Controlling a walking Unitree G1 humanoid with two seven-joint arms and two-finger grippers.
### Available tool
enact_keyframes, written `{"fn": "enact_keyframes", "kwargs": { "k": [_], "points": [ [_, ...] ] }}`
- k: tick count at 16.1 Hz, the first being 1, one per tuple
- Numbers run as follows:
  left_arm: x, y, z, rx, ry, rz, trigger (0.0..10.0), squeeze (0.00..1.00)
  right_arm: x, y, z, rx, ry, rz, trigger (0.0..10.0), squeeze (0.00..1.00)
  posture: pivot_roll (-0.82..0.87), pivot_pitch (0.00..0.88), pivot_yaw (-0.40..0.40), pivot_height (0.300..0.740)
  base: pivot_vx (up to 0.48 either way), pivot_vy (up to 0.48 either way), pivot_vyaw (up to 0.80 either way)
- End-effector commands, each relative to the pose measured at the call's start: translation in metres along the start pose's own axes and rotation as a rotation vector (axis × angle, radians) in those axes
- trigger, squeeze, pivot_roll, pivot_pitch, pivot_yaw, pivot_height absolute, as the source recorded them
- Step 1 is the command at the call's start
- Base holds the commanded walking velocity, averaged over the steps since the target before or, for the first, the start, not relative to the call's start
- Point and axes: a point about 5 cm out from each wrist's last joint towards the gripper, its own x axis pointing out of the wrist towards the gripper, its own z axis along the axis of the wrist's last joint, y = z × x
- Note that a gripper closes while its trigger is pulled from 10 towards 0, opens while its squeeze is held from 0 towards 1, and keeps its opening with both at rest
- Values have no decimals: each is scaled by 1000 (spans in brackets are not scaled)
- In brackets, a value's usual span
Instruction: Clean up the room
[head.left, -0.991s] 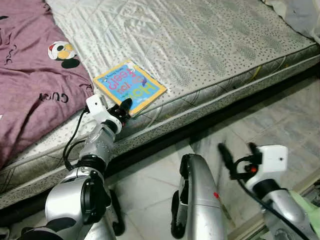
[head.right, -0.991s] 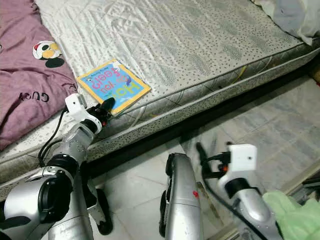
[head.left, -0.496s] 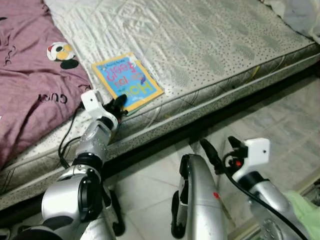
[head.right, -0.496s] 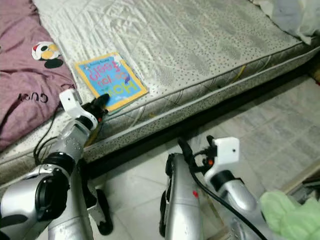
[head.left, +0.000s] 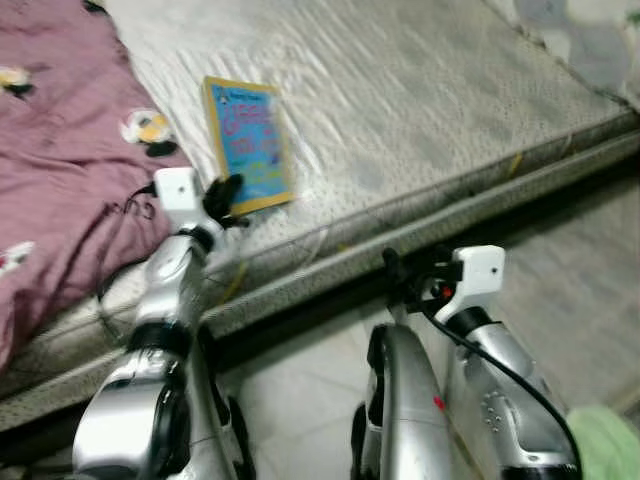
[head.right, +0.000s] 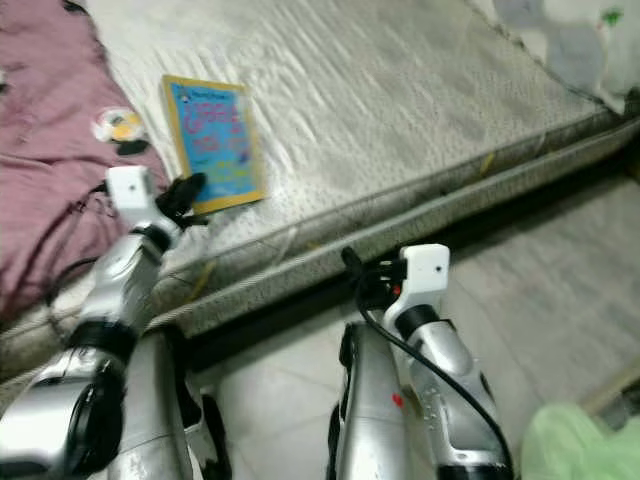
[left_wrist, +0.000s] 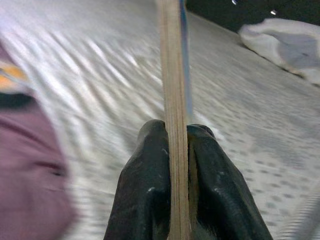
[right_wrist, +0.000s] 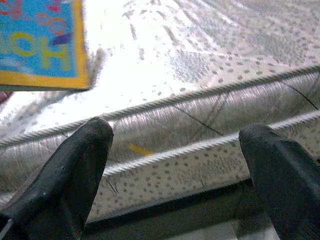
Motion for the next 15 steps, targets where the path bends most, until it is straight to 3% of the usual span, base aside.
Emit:
{"fn": "enact_keyframes", "kwargs": {
  "k": [1,3,5,8,9,10,15],
  "points": [
    [-13,8,3,104,-39,42,0,0,1,0,-7,6,12,-27,10000,0,-56,11,4,510,0,0,0],
    [-36,18,0,294,-74,132,0,0,4,-1,-9,12,-15,-81,10000,0,-34,0,11,510,0,0,0],
    [-48,17,-1,337,-79,180,0,0,8,-1,-10,38,-41,-99,10000,0,-26,0,21,510,0,0,0],
    [-68,4,-3,375,-88,230,0,0,15,0,-6,52,-85,-120,10000,0,-22,0,28,510,0,0,0],
    [-72,0,-5,388,-81,240,510,0,15,0,-5,75,-100,-109,10000,0,-21,0,28,510,0,0,0],
    [-78,-5,-8,402,-67,243,10000,0,15,-1,-3,91,-124,-124,10000,0,-16,0,27,520,0,0,0],
    [-79,-13,-10,402,-13,274,10000,0,18,-4,-1,109,-143,-141,10000,0,-10,9,24,580,0,0,0]
  ]
}}
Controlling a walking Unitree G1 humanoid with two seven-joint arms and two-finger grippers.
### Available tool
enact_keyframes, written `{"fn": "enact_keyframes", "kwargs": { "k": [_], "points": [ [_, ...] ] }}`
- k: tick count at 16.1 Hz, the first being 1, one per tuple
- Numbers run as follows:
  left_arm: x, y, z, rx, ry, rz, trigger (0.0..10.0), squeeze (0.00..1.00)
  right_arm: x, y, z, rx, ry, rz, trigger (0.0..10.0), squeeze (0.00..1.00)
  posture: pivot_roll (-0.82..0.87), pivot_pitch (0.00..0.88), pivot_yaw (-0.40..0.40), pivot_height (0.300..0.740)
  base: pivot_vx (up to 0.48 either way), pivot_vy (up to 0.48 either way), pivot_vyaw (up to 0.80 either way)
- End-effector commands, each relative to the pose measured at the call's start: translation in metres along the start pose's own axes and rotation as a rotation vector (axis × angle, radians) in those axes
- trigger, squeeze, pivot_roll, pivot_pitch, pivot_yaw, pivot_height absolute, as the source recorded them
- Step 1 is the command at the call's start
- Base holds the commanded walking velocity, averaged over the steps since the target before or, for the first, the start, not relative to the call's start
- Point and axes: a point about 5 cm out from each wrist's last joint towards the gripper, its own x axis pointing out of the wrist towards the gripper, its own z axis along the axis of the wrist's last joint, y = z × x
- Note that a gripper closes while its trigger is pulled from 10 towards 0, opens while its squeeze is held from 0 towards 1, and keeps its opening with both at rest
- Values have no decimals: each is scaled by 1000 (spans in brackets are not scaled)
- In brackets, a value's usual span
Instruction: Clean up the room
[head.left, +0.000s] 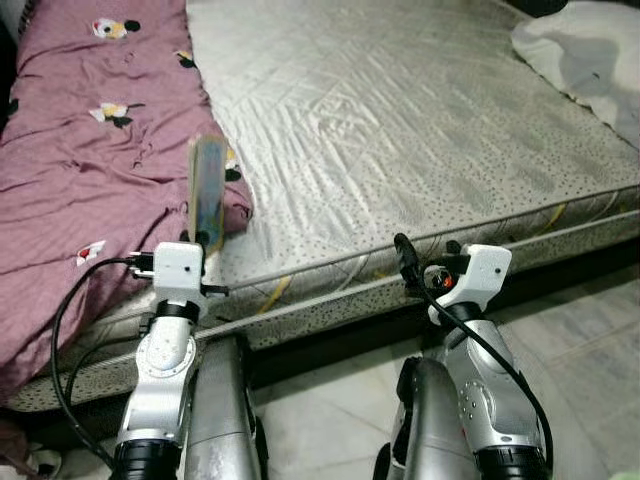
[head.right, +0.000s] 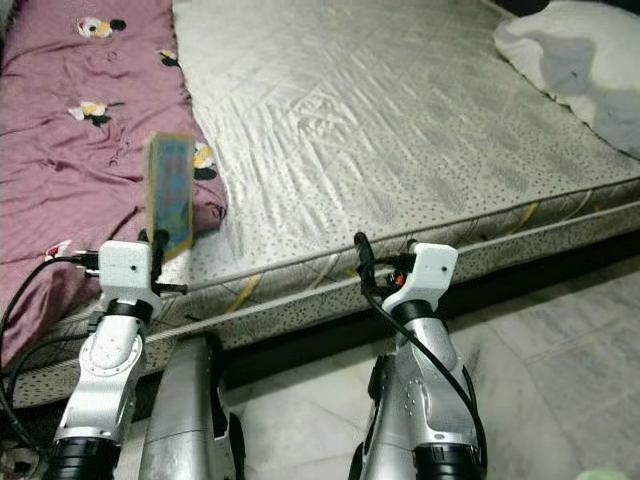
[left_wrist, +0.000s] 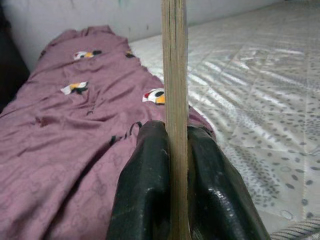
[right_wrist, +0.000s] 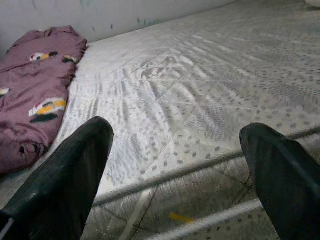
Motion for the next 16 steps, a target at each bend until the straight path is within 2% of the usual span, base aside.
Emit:
{"fn": "enact_keyframes", "kwargs": {
  "k": [1,9,13,16],
  "points": [
    [2,5,12,26,-37,49,10000,0,3,0,5,5,-24,-1,10000,0,-9,11,23,590,0,0,0],
    [-8,-8,9,-6,5,31,10000,0,8,-3,10,-4,-42,-5,10000,0,-13,20,15,684,0,0,0],
    [-7,-12,8,-14,17,16,10000,0,10,-3,11,-13,-41,-5,10000,0,-19,13,14,733,0,0,0],
    [-6,-14,8,-21,23,3,10000,0,9,-5,10,-17,-39,-11,10000,0,-22,4,15,740,0,0,0]
  ]
}}
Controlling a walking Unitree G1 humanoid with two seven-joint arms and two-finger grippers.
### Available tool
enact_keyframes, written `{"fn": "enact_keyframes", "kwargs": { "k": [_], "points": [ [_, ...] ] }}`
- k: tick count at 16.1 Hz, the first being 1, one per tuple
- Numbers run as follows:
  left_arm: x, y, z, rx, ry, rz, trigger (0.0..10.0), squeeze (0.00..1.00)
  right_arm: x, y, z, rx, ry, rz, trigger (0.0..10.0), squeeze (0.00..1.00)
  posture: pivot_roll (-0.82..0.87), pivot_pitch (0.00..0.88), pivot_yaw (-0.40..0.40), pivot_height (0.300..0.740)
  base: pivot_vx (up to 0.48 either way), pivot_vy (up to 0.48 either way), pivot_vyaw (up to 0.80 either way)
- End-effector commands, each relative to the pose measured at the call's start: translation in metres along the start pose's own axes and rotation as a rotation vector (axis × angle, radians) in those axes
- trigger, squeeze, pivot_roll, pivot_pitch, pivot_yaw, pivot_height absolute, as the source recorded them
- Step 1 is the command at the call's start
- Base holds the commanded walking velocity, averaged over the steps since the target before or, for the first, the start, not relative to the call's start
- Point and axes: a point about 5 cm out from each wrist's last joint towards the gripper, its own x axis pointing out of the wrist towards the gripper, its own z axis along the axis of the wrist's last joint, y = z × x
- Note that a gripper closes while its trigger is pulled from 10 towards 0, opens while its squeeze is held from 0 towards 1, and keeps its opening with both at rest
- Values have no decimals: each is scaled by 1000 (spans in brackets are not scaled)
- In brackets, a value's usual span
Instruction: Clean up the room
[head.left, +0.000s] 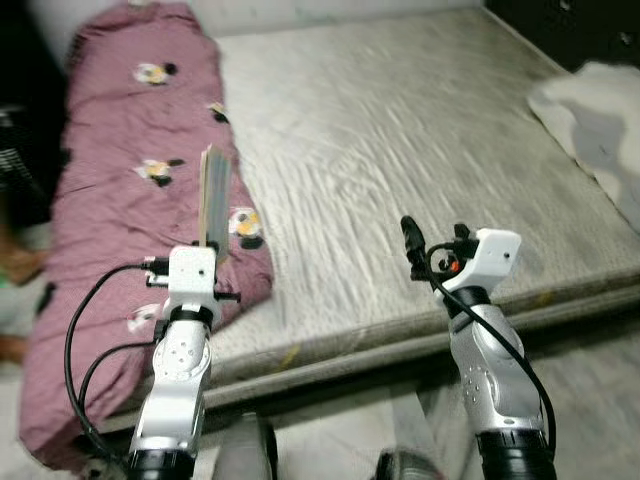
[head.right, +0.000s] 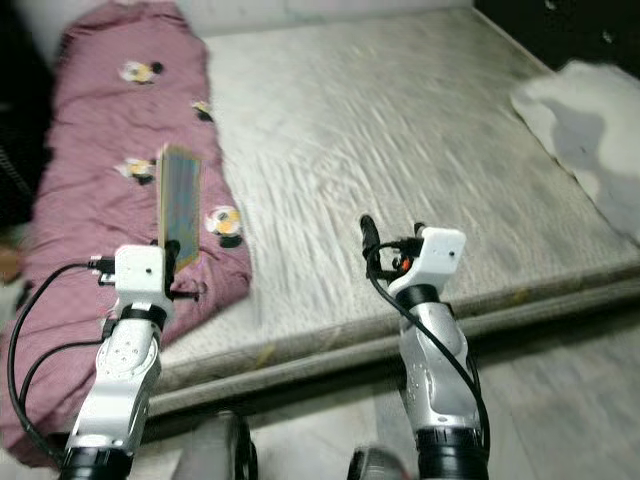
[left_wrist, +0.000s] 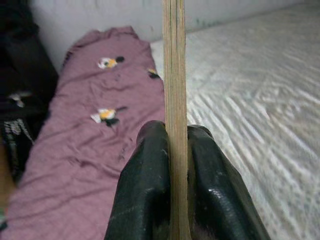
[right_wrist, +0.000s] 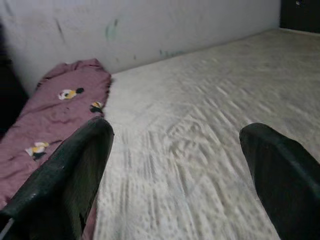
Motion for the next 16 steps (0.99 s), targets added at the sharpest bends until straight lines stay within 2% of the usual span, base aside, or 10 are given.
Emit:
{"fn": "enact_keyframes", "kwargs": {
  "k": [1,6,9,12,16],
  "points": [
    [1,0,7,-1,-30,-4,10000,0,-1,-3,-4,-5,15,-14,10000,0,-23,0,16,740,0,0,0],
    [-3,-7,-2,2,-2,-33,10000,0,2,1,0,-14,-4,19,10000,0,-27,0,21,740,0,0,0],
    [0,-6,-1,1,-3,-29,10000,0,2,3,-2,-43,3,36,10000,0,-26,0,20,740,0,0,0],
    [1,-6,0,2,-7,-29,10000,0,2,4,-2,-49,-6,39,10000,0,-26,0,22,740,0,0,800],
    [-5,-8,-6,3,10,-40,10000,0,0,2,-3,-55,-3,30,10000,0,-28,0,24,740,0,0,800]
  ]
}}
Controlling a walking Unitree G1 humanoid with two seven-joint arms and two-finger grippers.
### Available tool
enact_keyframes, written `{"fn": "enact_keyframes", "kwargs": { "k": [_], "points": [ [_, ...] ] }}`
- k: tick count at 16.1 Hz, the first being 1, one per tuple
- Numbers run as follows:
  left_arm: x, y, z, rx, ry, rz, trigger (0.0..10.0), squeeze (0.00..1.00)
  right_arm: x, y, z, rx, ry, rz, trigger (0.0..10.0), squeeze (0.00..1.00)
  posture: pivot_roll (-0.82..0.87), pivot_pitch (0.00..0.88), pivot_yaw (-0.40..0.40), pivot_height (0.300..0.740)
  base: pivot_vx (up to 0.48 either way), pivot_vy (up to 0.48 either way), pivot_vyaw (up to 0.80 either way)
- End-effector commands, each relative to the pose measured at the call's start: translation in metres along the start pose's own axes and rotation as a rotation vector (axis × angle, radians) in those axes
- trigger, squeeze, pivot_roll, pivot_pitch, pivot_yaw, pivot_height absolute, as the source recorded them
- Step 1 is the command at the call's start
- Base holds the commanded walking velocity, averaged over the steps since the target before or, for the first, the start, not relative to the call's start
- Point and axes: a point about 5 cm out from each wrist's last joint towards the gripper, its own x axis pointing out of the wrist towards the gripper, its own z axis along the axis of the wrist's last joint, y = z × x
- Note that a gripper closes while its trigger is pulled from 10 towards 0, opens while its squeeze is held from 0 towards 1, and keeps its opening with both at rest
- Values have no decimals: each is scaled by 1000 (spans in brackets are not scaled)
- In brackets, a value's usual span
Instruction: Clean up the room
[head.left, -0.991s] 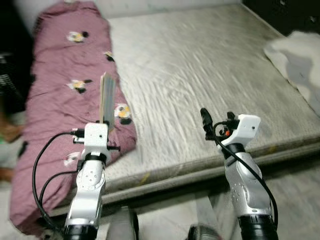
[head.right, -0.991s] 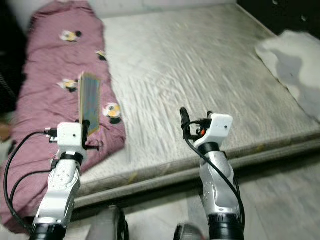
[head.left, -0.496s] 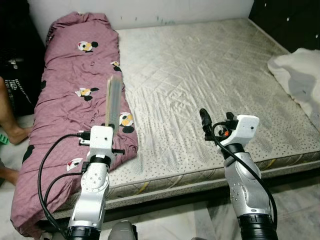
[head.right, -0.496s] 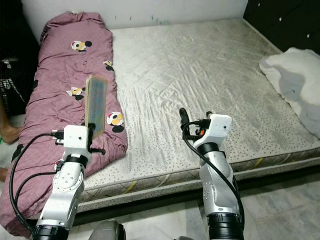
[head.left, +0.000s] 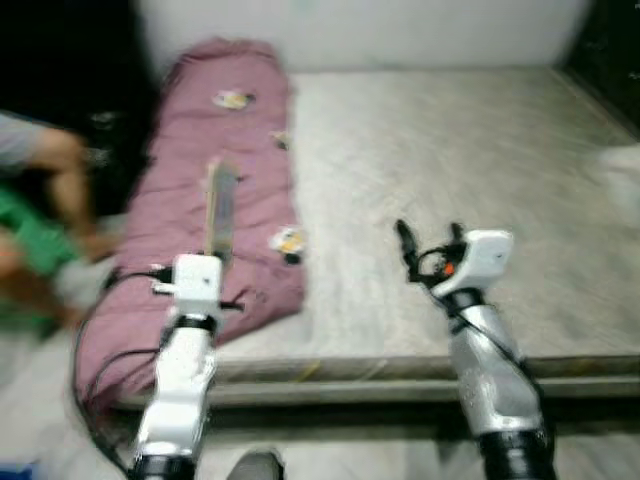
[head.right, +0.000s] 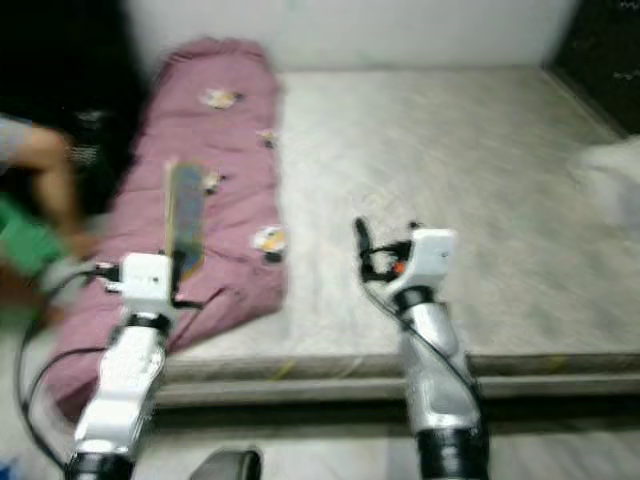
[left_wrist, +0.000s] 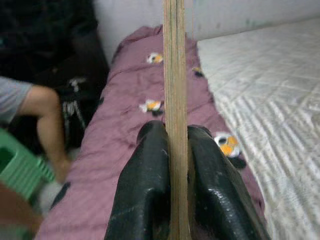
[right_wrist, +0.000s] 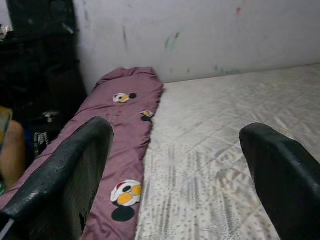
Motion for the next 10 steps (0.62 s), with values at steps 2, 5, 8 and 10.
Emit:
{"fn": "enact_keyframes", "kwargs": {
  "k": [2,5,8,10],
  "points": [
    [2,2,8,4,-44,2,10000,0,1,2,-2,8,4,0,10000,0,-28,0,24,740,0,0,800],
    [2,2,8,4,-44,2,10000,0,1,2,-2,8,4,0,10000,0,-28,0,24,740,0,0,800],
    [2,2,8,4,-44,2,10000,0,1,2,-2,8,4,0,10000,0,-28,0,24,740,0,0,800],
    [2,2,8,4,-44,2,10000,0,1,2,-2,8,4,0,10000,0,-28,0,24,740,0,0,800]
  ]
}}
